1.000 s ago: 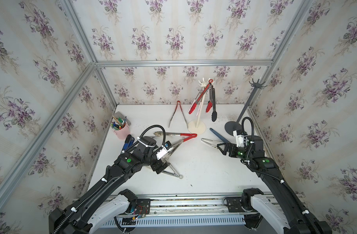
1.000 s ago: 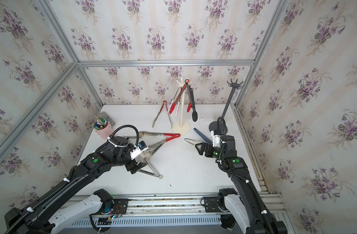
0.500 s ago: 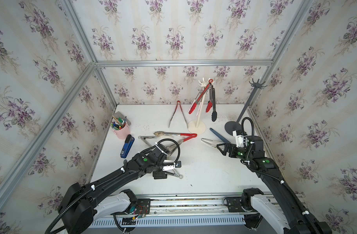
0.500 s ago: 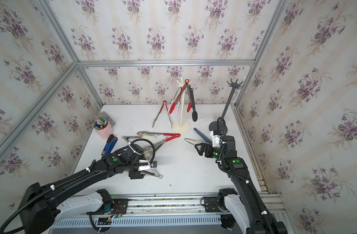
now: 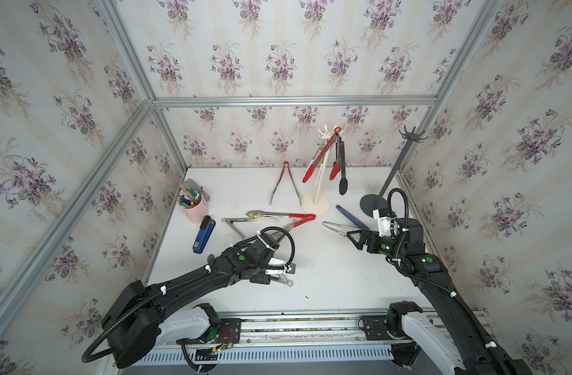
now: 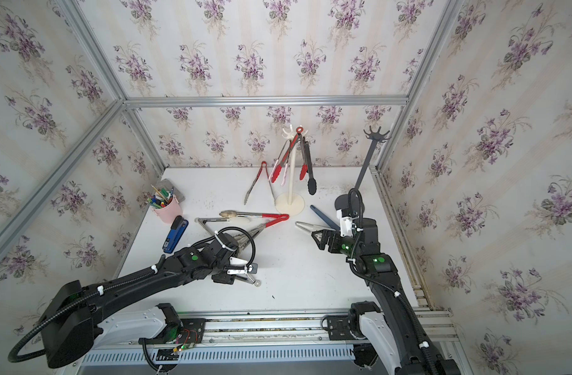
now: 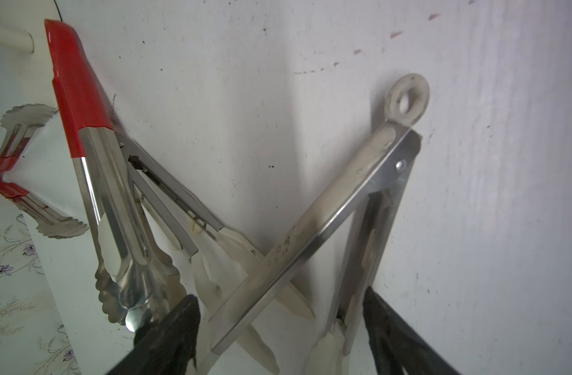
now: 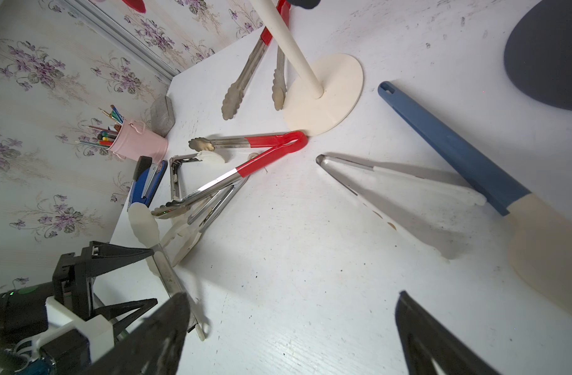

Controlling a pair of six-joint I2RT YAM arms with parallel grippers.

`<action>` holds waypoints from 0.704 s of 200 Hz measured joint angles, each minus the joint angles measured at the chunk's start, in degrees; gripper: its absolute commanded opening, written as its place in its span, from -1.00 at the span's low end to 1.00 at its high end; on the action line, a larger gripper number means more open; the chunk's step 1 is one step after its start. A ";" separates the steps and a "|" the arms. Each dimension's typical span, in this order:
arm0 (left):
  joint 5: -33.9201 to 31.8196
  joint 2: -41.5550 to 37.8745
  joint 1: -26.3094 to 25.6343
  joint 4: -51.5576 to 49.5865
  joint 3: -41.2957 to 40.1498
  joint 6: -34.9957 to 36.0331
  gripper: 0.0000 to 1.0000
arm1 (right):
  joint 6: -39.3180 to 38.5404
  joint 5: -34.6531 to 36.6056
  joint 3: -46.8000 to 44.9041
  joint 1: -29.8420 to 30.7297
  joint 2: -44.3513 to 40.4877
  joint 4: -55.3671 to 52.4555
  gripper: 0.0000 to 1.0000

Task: Hang food tongs on kitchen utensil racks
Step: Pick up the food tongs from the center of the board.

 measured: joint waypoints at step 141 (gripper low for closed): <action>-1.07 8.50 0.07 7.87 0.20 4.33 -0.47 | 0.02 -0.13 -0.31 0.00 -0.92 0.00 0.96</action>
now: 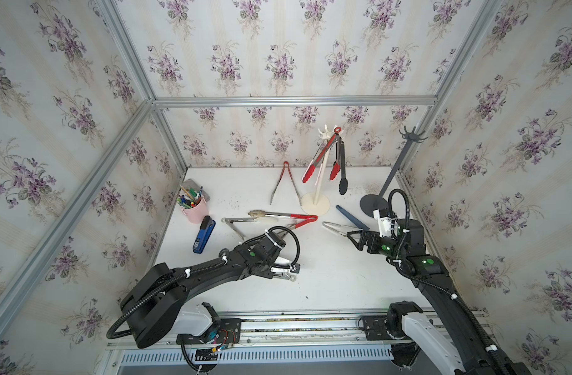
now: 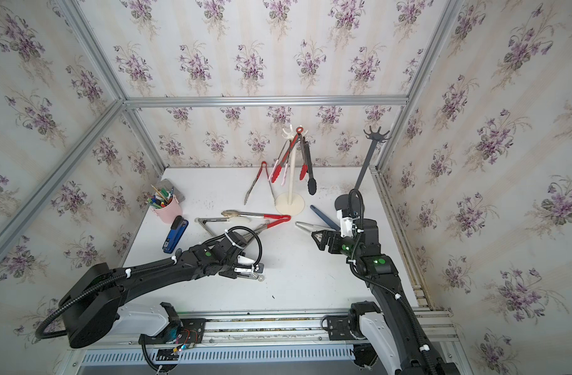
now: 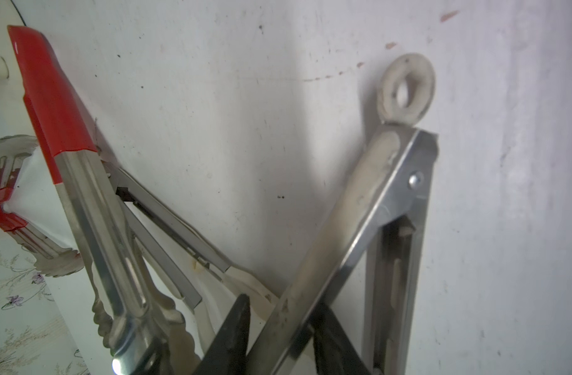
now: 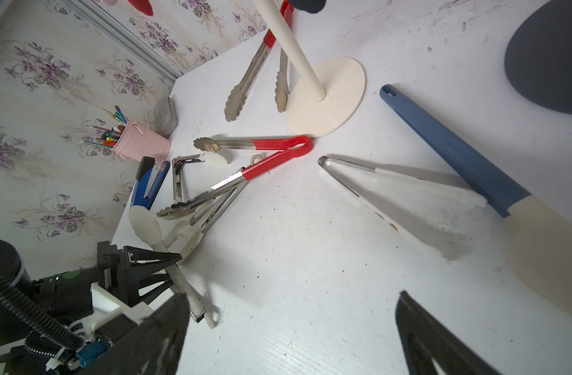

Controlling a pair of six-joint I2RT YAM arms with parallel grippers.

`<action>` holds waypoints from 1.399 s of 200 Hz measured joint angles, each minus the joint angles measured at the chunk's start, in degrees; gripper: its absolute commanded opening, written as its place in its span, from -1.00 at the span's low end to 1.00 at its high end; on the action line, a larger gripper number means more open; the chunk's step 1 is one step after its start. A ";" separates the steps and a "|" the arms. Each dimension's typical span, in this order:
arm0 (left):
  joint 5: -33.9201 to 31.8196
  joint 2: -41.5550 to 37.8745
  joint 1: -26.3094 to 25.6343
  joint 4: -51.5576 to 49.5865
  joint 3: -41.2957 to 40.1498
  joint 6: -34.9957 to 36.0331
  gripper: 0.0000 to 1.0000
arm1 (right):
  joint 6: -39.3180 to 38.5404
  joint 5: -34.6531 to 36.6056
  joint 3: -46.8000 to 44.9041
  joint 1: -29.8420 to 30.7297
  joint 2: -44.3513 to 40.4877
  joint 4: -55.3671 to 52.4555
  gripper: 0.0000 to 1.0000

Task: Hang food tongs on kitchen utensil racks
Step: Pick up the food tongs from the center of the board.

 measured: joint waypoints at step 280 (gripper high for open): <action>24.52 -12.50 19.12 2.01 15.30 -24.24 -0.88 | 0.02 3.08 0.79 0.00 -0.59 -0.02 0.95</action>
